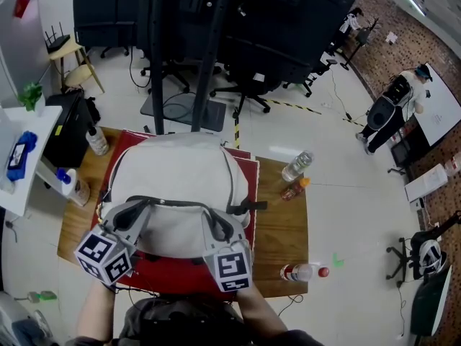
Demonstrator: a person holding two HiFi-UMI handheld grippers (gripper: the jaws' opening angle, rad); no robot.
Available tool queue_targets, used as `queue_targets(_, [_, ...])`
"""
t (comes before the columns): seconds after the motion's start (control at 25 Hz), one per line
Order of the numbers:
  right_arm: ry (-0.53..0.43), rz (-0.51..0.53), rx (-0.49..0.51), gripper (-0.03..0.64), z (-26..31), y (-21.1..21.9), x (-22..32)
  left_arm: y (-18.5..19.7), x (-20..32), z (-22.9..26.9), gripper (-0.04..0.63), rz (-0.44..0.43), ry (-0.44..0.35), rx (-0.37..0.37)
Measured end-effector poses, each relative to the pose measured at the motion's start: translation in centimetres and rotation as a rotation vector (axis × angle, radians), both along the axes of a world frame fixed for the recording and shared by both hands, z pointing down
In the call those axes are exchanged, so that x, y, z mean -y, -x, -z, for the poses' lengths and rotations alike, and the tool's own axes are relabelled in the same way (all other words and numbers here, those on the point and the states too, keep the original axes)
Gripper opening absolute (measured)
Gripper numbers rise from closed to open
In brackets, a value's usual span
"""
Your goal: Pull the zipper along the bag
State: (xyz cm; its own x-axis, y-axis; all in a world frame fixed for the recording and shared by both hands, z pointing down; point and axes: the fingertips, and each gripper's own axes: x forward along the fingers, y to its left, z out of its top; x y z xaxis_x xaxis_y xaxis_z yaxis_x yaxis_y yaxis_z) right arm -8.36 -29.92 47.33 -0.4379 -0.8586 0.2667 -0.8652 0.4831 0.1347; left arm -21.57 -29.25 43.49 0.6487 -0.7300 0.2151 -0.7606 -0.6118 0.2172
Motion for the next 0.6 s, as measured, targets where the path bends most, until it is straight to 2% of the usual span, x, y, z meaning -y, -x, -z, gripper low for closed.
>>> queue_targets(0.12, [0.001, -0.002, -0.006, 0.060, -0.2, 0.0, 0.0, 1.0, -0.1, -0.4, 0.050, 0.001, 0.009, -0.013])
queue_targets(0.24, [0.011, -0.007, 0.008, 0.061, -0.3, 0.0, 0.1, 3.8, 0.7, -0.1, 0.051, 0.061, 0.016, -0.063])
queue_targets(0.32, [0.015, -0.008, 0.008, 0.061, -0.3, 0.1, 0.2, 5.9, 1.0, -0.2, 0.051, 0.093, 0.019, -0.059])
queue_targets(0.44, [0.016, -0.010, 0.005, 0.060, -0.3, 0.3, 0.4, 8.2, 0.6, -1.4, 0.057, 0.128, 0.050, -0.076])
queue_targets(0.6, [0.015, -0.015, -0.004, 0.060, -0.5, 0.5, 0.4, 9.7, -1.1, -3.7, 0.061, 0.173, 0.098, -0.141])
